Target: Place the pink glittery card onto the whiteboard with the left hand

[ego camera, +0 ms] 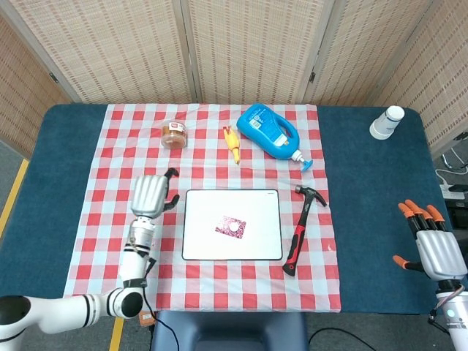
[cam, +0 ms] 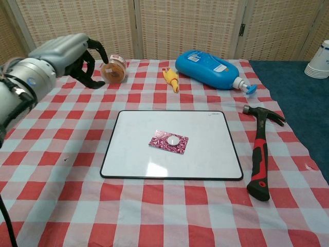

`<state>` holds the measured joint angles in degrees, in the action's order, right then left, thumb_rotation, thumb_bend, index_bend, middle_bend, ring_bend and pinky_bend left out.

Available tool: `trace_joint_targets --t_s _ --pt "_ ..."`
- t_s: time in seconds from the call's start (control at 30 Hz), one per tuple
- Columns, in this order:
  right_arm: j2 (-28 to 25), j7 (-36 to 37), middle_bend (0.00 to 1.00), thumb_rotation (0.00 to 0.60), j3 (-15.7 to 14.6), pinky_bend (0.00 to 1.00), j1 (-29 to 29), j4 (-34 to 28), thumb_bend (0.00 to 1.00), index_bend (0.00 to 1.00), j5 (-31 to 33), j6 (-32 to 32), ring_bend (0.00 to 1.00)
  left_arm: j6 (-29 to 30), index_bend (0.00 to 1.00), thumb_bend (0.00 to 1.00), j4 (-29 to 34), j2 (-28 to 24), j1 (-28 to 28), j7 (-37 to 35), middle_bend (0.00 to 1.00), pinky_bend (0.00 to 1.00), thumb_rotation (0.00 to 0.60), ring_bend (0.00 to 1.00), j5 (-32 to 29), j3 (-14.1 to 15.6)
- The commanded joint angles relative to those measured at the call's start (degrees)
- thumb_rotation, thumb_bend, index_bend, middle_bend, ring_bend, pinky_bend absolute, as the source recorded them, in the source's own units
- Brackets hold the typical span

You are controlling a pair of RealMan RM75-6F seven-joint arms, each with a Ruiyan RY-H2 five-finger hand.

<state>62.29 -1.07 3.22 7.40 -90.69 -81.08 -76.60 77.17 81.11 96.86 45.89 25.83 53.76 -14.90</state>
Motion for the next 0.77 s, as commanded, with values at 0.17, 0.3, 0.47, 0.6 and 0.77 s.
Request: trace_joint_targets --t_s 0.17,0.3,0.47,0.6,0.77 --pt "-0.2 -0.1 0.0 0.6 -0.2 0.0 -0.4 -0.5 0.01 0.0 -0.5 -0.8 0.0 5.6 0.01 0.22 -17.7 -9.9 -19.7 -43.4 0.01 0.16 0.6 0.01 21.3 13.1" --pt "-0.4 -0.2 0.0 0.6 -0.3 0.0 -0.4 -0.8 0.01 0.0 -0.6 -0.7 0.0 4.9 0.0 0.18 -18.5 -12.2 -23.1 -40.8 0.0 0.06 0.599 0.0 23.5 16.9" --pt "-0.5 -0.3 0.0 0.6 -0.4 0.0 -0.8 -1.1 0.01 0.0 -0.9 -1.6 0.0 7.0 0.0 0.17 -17.8 -13.0 -25.7 -32.6 0.0 0.03 0.599 0.0 24.7 17.6" --pt "-0.5 -0.4 0.0 0.6 -0.3 0.0 -1.0 -1.1 0.01 0.0 -1.0 -1.9 0.0 6.0 0.0 0.16 -16.6 -13.9 -26.7 -29.5 0.0 0.02 0.6 0.0 24.1 16.8" --pt "-0.4 -0.6 0.0 0.6 -0.2 0.0 -0.9 -1.1 0.01 0.0 -0.7 -1.7 0.0 5.6 0.0 0.16 -15.1 -14.8 -27.2 -28.9 0.0 0.02 0.599 0.0 24.6 15.6"
